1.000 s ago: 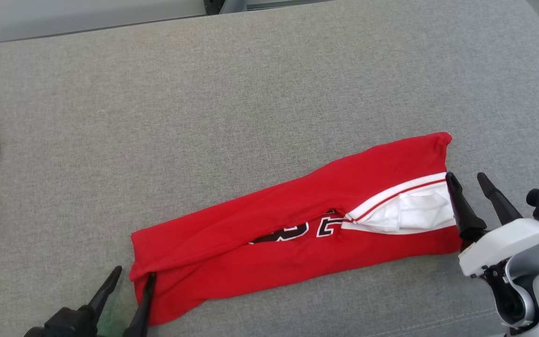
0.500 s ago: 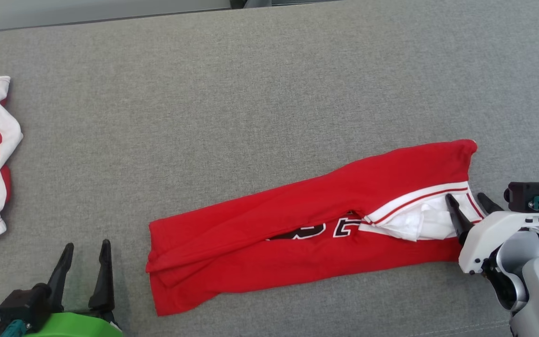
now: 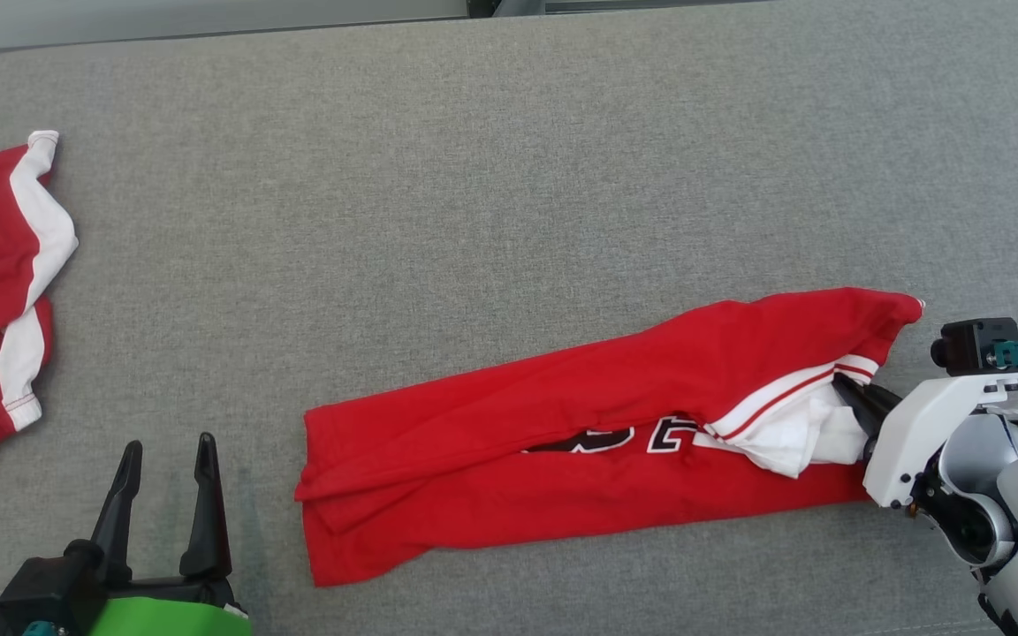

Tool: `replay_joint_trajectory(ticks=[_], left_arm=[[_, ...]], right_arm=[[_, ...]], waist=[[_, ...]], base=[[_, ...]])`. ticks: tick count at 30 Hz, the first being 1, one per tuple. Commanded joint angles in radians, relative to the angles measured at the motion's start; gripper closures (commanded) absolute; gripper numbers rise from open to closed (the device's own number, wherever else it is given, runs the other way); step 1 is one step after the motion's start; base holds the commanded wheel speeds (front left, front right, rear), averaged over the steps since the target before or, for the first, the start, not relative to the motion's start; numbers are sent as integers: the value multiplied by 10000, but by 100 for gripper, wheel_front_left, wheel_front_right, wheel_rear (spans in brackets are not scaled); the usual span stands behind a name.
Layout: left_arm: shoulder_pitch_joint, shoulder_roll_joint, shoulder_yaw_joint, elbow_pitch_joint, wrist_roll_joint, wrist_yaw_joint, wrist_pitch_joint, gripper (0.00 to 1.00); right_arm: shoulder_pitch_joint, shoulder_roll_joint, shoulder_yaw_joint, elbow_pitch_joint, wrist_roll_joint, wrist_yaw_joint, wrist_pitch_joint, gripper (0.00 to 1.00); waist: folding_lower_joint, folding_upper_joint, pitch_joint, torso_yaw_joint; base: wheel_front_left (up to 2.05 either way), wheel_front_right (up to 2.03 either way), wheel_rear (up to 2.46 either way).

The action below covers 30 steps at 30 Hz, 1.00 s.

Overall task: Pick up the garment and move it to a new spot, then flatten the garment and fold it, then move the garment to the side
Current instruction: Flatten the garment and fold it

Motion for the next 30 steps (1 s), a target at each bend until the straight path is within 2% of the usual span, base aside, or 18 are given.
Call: replay_joint_trajectory(ticks=[1,7,14,17,19,21,24,27,30], left_arm=[[117,-96,143,17,181,-93,0,0],[134,-345,231,166,400,-245,0,0],[287,-573,165,455,564,-324,0,0],[313,-618,57,537,666,-327,0,0],[376,-638,-17,576,715,-332,0,0],[437,-671,-130,589,715,-337,0,0],[512,-700,-180,579,713,-338,0,0],[498,-723,-352,629,696,-340,0,0],[415,-718,-470,709,673,-339,0,0]], right_arm=[[180,-109,488,106,459,111,142,100],[244,-1341,-233,766,1140,50,-279,100],[522,-2781,-2032,1840,1500,62,-626,100],[651,-3280,-2585,1780,1472,62,-644,100],[774,-3301,-2685,1256,1469,71,-580,100],[1069,-3099,-2490,299,1464,71,-446,100],[1597,-2413,-2248,-1507,1498,70,-236,100],[2052,-1052,-1902,-2990,1139,71,-61,100],[2070,616,-1553,-3488,281,71,-81,100]], waist=[[0,44,-124,-36],[0,44,-582,-22],[0,44,-1100,153],[0,44,-1227,209],[0,44,-1305,238],[0,44,-1358,280],[0,44,-1365,263],[0,44,-1312,168],[0,44,-1191,47]], base=[[0,0,0],[0,0,0],[0,0,0],[0,0,0],[0,0,0],[0,0,0],[0,0,0],[0,0,0],[0,0,0]])
